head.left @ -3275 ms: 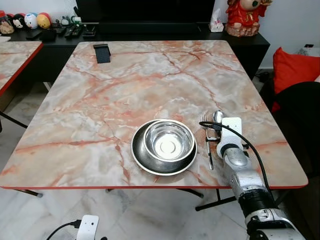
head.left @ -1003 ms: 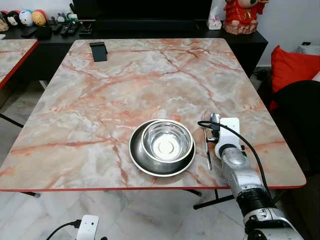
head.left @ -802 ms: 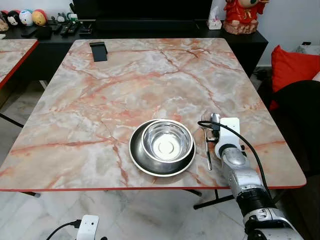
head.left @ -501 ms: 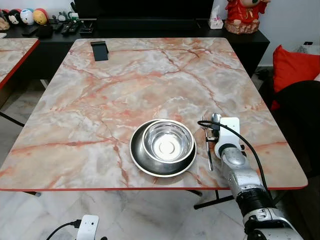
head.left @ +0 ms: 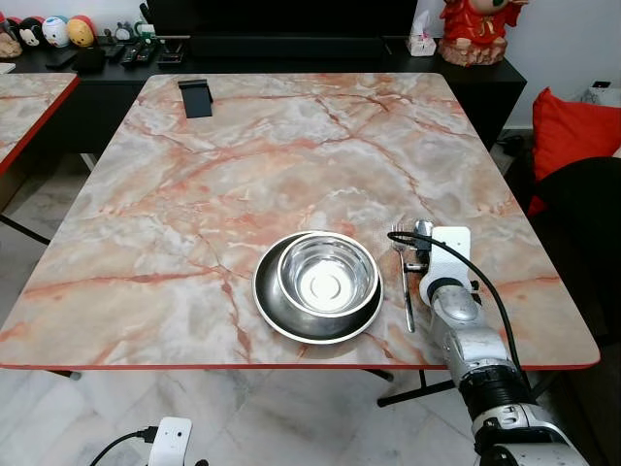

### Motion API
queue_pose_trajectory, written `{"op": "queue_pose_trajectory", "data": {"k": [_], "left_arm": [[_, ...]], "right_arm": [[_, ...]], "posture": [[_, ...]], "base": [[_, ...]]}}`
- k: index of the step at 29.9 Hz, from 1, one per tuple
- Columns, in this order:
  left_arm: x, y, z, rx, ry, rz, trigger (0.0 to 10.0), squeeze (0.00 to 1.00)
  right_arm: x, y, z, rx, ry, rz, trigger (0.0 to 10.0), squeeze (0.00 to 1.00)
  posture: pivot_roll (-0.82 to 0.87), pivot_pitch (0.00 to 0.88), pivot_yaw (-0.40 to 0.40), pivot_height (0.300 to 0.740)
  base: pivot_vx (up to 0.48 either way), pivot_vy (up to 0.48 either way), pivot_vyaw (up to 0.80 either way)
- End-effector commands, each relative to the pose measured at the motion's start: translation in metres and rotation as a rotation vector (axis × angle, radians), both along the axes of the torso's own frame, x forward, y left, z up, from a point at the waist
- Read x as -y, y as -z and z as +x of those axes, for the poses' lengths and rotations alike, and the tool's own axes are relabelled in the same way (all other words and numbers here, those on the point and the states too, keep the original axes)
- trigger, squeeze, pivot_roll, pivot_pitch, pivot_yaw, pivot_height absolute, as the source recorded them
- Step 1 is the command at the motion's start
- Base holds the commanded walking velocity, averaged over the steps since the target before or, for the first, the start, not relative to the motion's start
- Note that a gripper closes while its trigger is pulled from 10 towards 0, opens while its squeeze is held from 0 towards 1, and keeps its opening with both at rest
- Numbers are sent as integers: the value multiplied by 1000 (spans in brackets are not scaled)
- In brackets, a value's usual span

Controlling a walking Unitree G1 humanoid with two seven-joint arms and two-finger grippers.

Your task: Setting the table

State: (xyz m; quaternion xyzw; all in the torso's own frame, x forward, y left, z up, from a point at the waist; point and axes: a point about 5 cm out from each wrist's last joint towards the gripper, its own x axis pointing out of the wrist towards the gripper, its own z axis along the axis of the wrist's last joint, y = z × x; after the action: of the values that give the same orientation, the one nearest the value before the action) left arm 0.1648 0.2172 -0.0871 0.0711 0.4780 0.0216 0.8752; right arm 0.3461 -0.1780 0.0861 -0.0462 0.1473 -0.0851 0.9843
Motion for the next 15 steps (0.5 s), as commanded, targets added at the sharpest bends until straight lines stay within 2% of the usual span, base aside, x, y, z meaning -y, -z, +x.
{"op": "queue_pose_trajectory", "data": {"k": [1,9,15], "left_arm": [[-1,2,-5,-23,-11,-4,10000,0],[0,2,-5,-23,-10,-5,10000,0],[-1,2,-5,-23,-10,0,10000,0]], "right_arm": [[0,-12,4,62,12,21,10000,0],[0,-18,5,107,19,41,10000,0],[-4,-37,7,267,9,84,10000,0]], "posture": [[-61,63,-3,740],[-61,61,-1,740],[-59,60,-1,740]], "base": [[0,0,0],[0,0,0],[0,0,0]]}}
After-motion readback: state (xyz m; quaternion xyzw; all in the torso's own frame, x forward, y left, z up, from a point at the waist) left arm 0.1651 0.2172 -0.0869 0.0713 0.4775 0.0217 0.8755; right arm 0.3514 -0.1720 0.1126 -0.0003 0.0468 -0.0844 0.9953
